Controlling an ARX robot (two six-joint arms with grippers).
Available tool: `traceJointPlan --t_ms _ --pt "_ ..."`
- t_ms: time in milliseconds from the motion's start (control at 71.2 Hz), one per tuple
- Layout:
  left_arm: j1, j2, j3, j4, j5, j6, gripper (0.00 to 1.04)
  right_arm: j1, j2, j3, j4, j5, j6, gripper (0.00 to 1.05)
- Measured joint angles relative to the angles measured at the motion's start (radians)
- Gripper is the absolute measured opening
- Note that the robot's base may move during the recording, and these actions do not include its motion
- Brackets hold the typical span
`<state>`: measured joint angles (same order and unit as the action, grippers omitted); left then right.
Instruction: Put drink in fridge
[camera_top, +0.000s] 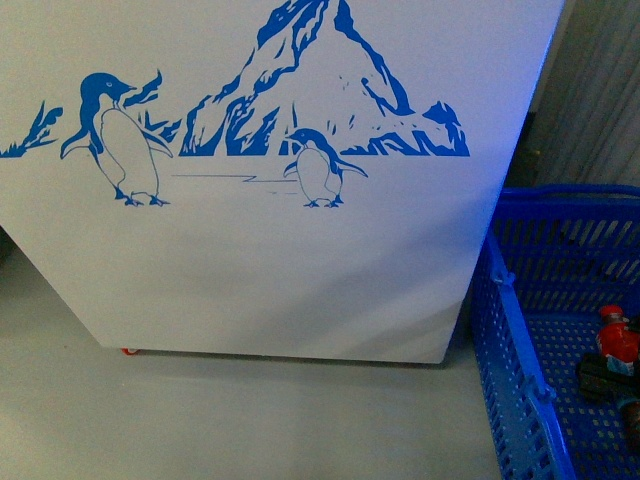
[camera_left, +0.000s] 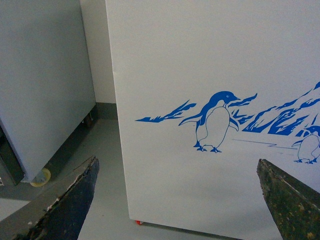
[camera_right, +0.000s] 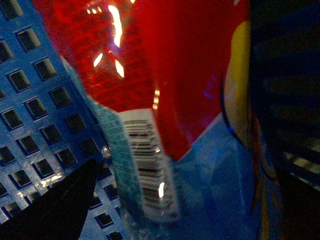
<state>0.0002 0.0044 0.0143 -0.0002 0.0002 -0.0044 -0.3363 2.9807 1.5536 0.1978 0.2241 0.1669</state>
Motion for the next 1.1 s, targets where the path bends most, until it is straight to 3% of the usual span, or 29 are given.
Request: traceJointPlan --t_ms 225,337,632,801,1096 --pt "0.000 0.000 0.000 0.000 0.000 0.000 0.97 -0.003 0.017 0.018 -0.023 -0.068 0.072 0.97" --pt "0.000 0.000 0.000 0.000 0.000 0.000 0.97 -0.002 0.016 0.019 -0.024 -0.082 0.085 0.75" --pt "0.000 0.000 0.000 0.000 0.000 0.000 0.97 0.008 -0.031 -0.061 0.000 -0.118 0.104 0.47" --pt "0.000 0.000 0.000 0.000 0.000 0.000 0.97 0.027 -0.139 -0.206 0.040 -0.164 0.132 0.43" --pt "0.000 0.000 0.000 0.000 0.000 0.000 0.97 0.090 -0.687 -0.584 0.064 -0.279 0.163 0.42"
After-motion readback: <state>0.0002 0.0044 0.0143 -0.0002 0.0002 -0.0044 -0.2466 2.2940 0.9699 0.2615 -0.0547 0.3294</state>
